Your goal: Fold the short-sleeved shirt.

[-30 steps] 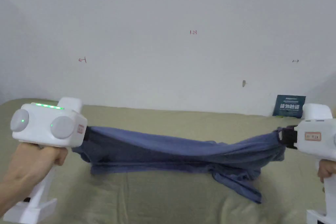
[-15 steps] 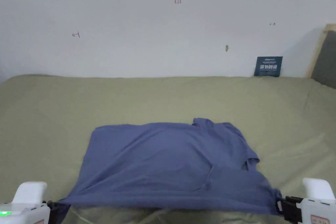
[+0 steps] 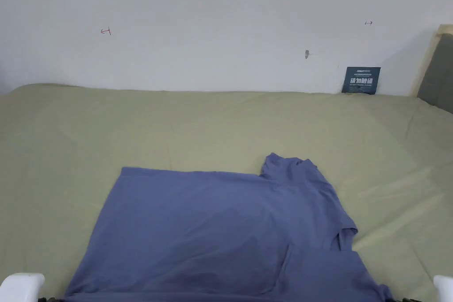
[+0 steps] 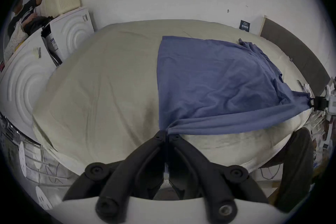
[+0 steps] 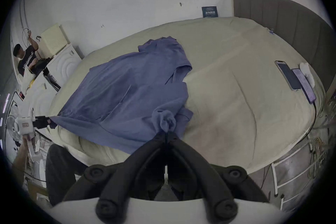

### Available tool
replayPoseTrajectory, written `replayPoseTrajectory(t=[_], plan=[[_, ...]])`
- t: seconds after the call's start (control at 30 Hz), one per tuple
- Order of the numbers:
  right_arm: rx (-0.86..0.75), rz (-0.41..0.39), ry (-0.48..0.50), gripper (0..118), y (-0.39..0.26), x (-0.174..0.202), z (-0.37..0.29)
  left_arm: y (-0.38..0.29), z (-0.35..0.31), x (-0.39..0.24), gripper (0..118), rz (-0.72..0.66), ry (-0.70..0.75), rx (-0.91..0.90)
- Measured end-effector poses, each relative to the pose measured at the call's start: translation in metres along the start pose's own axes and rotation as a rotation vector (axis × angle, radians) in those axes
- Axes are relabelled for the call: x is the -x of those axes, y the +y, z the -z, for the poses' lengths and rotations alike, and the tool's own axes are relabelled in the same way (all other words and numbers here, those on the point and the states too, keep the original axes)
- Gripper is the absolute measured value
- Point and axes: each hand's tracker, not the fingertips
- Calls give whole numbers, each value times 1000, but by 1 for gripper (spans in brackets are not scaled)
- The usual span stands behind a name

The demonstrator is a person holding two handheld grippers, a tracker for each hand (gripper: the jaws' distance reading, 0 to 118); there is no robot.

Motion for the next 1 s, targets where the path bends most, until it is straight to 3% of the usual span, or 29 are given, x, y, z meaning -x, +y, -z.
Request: replayPoseTrajectory(t=[0.03, 0.07, 0.1, 0.13, 0.17, 0.2, 0.37, 0.4, 0.43, 0.47, 0.5, 0.53, 0.6, 0.67, 0.83, 1.0], plan=[[9, -4, 4, 9, 2, 1, 2, 0, 1, -2, 1, -1, 5, -2], [16, -8, 6, 29, 3, 1, 3, 0, 2, -1, 3, -1, 7, 0], [23, -25, -15, 67, 4, 3, 3, 0, 3, 0, 21, -8, 6, 0], [14, -33, -58, 109, 4, 6, 3, 1, 4, 0, 72, -32, 27, 17], [20, -34, -77, 117, 6, 7, 3, 1, 3, 2, 107, -61, 45, 33], [-5, -29, -62, 117, 7, 8, -2, 1, 3, 4, 118, -83, 44, 21], [-107, -72, -98, 117, 24, 28, -20, 19, -29, 2, 118, -136, 32, -126], [-132, -95, -107, 116, 29, 31, -21, 26, -35, -1, 117, -131, 4, -147], [-181, -111, -111, 114, 33, 37, -25, 32, -40, -6, 108, -127, 5, -160], [-227, -115, -126, 105, 35, 43, -29, 36, -46, -11, 89, -130, 18, -194], [-265, -120, -130, 80, 37, 49, -34, 42, -53, -18, 56, -109, 19, -235], [-329, -125, -133, 25, 39, 54, -41, 46, -59, -24, 4, -88, 26, -273], [-408, -141, -178, 1, 40, 66, -48, 51, -68, -33, 0, -86, 48, -341], [-462, -127, -180, 1, 42, 69, -54, 53, -76, -42, 0, -99, 23, -400], [-408, -148, -174, 1, 39, 69, -49, 53, -70, -45, 0, -84, 16, -347], [-389, -113, -166, 1, 29, 62, -47, 42, -64, -30, 0, -110, 36, -311]])
